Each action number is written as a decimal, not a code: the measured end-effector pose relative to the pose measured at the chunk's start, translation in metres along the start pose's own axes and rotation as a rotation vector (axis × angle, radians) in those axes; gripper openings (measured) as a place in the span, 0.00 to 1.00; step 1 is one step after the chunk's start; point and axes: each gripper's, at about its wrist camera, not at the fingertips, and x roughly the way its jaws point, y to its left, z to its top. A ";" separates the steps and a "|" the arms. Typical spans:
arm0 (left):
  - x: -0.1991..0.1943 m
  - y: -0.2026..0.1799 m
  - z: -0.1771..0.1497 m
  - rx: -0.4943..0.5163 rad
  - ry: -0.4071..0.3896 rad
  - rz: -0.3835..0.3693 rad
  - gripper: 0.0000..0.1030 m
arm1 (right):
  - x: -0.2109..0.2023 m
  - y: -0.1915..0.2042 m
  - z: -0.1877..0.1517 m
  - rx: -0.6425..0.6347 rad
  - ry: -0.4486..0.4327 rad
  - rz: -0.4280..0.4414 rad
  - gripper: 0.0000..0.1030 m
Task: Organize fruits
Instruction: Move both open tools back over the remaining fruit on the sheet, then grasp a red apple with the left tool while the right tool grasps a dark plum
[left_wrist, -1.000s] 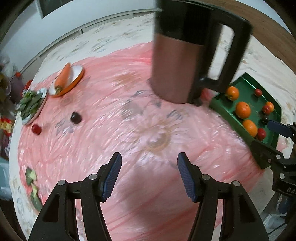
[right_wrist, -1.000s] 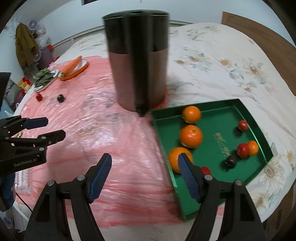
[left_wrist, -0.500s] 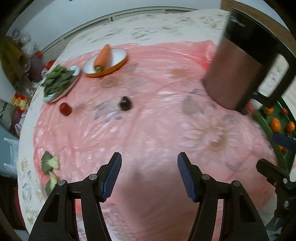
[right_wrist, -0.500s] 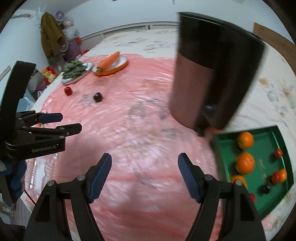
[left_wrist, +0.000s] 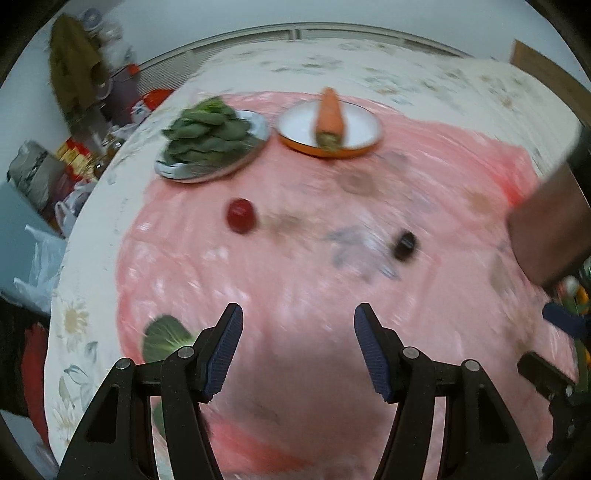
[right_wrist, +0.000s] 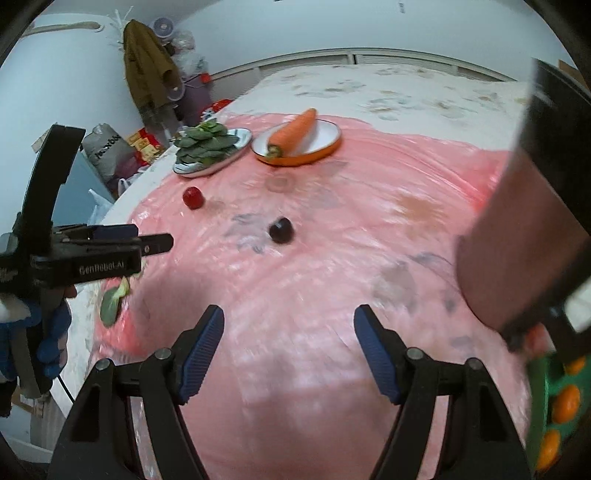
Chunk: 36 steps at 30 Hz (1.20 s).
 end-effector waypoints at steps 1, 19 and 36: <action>0.005 0.010 0.006 -0.024 -0.004 0.000 0.55 | 0.005 0.002 0.004 -0.002 -0.001 0.007 1.00; 0.093 0.063 0.060 -0.069 -0.005 0.007 0.55 | 0.110 -0.004 0.065 0.005 0.043 0.060 0.61; 0.108 0.066 0.057 -0.070 -0.006 -0.012 0.30 | 0.148 0.006 0.067 -0.084 0.137 0.026 0.21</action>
